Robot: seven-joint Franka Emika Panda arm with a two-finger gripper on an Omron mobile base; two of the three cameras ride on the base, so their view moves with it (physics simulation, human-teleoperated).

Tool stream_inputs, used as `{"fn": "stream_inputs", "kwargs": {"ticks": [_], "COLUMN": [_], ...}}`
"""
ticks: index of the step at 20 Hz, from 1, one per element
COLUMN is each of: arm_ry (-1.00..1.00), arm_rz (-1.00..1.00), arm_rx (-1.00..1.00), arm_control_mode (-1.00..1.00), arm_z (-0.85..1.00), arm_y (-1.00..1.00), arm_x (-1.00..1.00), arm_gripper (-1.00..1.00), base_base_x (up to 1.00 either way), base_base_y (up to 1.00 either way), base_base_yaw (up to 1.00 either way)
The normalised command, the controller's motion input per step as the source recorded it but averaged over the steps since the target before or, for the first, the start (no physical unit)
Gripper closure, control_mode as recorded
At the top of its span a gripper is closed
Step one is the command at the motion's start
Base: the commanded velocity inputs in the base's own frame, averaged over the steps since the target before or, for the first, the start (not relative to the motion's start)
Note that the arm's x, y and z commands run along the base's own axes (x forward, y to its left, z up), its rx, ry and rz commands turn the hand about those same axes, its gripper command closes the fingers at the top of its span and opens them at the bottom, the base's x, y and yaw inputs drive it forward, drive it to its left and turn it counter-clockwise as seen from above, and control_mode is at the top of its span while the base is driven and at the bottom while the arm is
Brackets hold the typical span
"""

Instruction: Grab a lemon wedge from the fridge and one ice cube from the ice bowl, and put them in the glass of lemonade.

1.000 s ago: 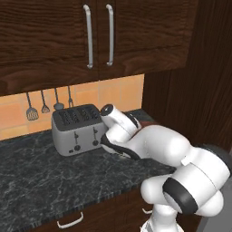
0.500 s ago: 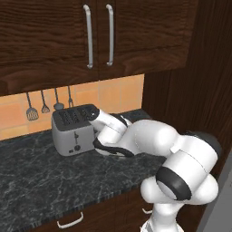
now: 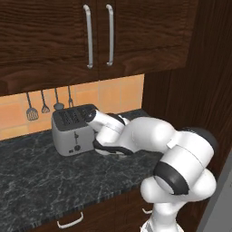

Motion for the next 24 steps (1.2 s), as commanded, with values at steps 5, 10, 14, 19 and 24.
{"fn": "stream_inputs", "kwargs": {"ticks": [5,10,14,19,24], "arm_ry": [-0.02,-0.01,-0.04,-0.15,-0.42], "arm_rz": [0.0,-0.03,-0.08,-0.07,0.07], "arm_rx": [0.0,0.0,0.0,0.21,0.5], "arm_control_mode": [-1.0,-1.0,-1.0,-1.0,-1.0], "arm_z": [0.0,0.12,0.28,0.38,0.31], "arm_y": [-0.21,0.0,0.0,-0.24,-0.84], "arm_x": [-0.17,-0.23,-0.19,-0.63,-1.0], "arm_gripper": [-1.0,-1.0,-1.0,-1.0,-1.0], "base_base_x": [0.0,0.0,0.0,0.0,0.0], "base_base_y": [0.0,0.0,0.0,0.0,0.0], "base_base_yaw": [0.0,0.0,0.0,0.0,0.0]}}
